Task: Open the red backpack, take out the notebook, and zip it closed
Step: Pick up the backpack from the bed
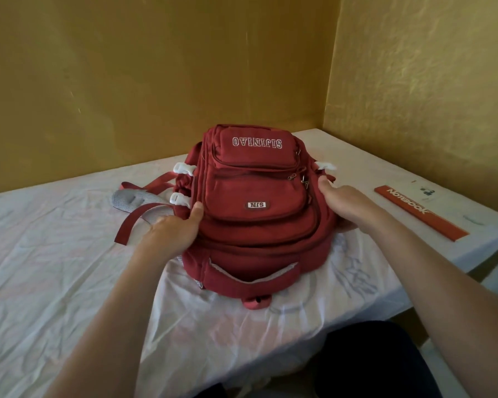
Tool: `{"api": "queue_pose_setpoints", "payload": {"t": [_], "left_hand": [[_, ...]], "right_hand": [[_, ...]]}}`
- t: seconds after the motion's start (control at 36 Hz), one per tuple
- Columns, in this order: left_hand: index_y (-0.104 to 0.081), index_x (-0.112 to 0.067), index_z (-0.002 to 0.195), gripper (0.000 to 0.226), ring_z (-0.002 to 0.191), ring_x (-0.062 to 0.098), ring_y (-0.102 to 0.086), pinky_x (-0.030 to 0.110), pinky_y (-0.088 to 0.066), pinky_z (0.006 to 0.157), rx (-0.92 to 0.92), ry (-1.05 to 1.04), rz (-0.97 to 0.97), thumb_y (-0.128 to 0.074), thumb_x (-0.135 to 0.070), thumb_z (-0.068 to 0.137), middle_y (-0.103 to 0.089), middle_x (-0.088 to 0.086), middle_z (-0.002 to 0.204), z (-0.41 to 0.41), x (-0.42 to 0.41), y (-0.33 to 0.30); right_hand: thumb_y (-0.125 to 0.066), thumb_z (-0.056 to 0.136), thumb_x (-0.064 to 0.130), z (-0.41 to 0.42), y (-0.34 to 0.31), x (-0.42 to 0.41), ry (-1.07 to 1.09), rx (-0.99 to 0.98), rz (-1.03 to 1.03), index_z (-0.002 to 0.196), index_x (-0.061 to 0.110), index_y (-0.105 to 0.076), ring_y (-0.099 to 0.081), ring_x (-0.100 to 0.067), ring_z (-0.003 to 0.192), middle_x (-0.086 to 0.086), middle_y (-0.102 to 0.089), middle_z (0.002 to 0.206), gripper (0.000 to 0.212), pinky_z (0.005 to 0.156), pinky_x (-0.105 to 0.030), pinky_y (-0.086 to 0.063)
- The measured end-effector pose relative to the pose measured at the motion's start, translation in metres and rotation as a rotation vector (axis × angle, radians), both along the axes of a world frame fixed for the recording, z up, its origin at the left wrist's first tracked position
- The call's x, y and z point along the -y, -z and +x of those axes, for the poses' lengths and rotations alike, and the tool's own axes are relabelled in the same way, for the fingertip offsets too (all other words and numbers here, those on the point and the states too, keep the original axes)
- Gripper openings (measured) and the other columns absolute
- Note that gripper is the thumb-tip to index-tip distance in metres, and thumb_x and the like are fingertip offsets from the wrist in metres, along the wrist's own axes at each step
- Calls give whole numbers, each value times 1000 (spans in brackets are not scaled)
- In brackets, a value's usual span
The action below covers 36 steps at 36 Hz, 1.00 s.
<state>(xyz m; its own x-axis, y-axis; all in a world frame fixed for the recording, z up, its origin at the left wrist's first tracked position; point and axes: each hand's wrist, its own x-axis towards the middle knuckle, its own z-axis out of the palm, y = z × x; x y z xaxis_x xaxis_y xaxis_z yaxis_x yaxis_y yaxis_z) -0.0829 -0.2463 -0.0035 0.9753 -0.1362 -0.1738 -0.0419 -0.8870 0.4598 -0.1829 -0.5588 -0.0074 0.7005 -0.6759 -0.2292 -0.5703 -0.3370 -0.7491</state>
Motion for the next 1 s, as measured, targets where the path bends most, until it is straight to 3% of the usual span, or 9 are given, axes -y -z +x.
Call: {"api": "queue_pose_setpoints", "payload": {"t": [0.19, 0.36, 0.47, 0.61, 0.67, 0.72, 0.83, 0.89, 1.0], "left_hand": [[-57, -2, 143, 95, 135, 40, -52, 48, -40, 115, -28, -51, -204, -37, -80, 92, -55, 23, 147, 22, -3, 6], [-52, -11, 149, 84, 135, 34, -51, 42, -41, 110, -32, -55, -380, -48, -73, 93, -54, 15, 150, 34, 7, 8], [-48, -14, 152, 90, 143, 30, -46, 35, -35, 100, -48, -50, -491, -58, -75, 87, -48, 10, 156, 35, 17, 6], [-57, -16, 142, 83, 116, 21, -59, 35, -46, 97, -38, -87, -677, -77, -66, 78, -60, -4, 126, 41, 24, 0], [-66, -17, 133, 76, 117, 24, -65, 41, -52, 104, -26, -82, -687, -83, -62, 74, -68, -1, 125, 43, 23, 2], [-68, -15, 128, 73, 113, 27, -69, 44, -55, 103, -40, -74, -694, -88, -56, 71, -72, 4, 122, 44, 23, 5], [-54, -12, 133, 76, 112, 27, -64, 40, -56, 96, -83, -97, -717, -91, -43, 74, -63, 4, 126, 46, 25, 8], [-44, -6, 142, 90, 114, 28, -62, 41, -55, 96, -116, -119, -712, -92, -39, 75, -58, 5, 127, 47, 26, 9], [-49, -4, 141, 80, 119, 35, -64, 49, -55, 103, -66, -138, -715, -90, -29, 77, -63, 14, 134, 50, 30, 10]], "right_hand": [[-40, 83, 83, 10, 0, -10, -60, 85, 102, 157, 23, -37, -48, -27, 141, 3, -45, 158, 96, 113, -51, -43], [-66, 73, 78, 14, 3, -15, -106, 150, 216, 155, 32, -36, -66, -25, 115, 6, -61, 138, 99, 94, -49, -57], [-75, 71, 72, 17, 5, -18, -133, 207, 229, 156, 32, -34, -63, -21, 121, 10, -58, 143, 103, 103, -47, -53], [-84, 71, 61, 22, 2, -27, -192, 286, 269, 139, 37, -50, -66, -14, 115, 12, -62, 137, 79, 99, -40, -56], [-88, 70, 55, 25, 4, -28, -174, 317, 260, 148, 29, -44, -63, -17, 123, 12, -57, 141, 93, 104, -41, -53], [-92, 70, 43, 28, 7, -29, -174, 351, 246, 142, 27, -49, -63, -18, 124, 12, -62, 133, 85, 107, -42, -52], [-92, 71, 29, 36, 15, -31, -154, 323, 180, 157, 22, -31, -53, -25, 136, 1, -51, 151, 105, 114, -43, -44], [-91, 73, 23, 39, 16, -31, -150, 327, 138, 156, 21, -32, -53, -26, 135, -1, -50, 150, 101, 114, -43, -44], [-86, 75, 19, 39, 18, -34, -133, 379, 62, 159, 23, -26, -48, -23, 137, 2, -39, 157, 103, 115, -39, -42]]}}
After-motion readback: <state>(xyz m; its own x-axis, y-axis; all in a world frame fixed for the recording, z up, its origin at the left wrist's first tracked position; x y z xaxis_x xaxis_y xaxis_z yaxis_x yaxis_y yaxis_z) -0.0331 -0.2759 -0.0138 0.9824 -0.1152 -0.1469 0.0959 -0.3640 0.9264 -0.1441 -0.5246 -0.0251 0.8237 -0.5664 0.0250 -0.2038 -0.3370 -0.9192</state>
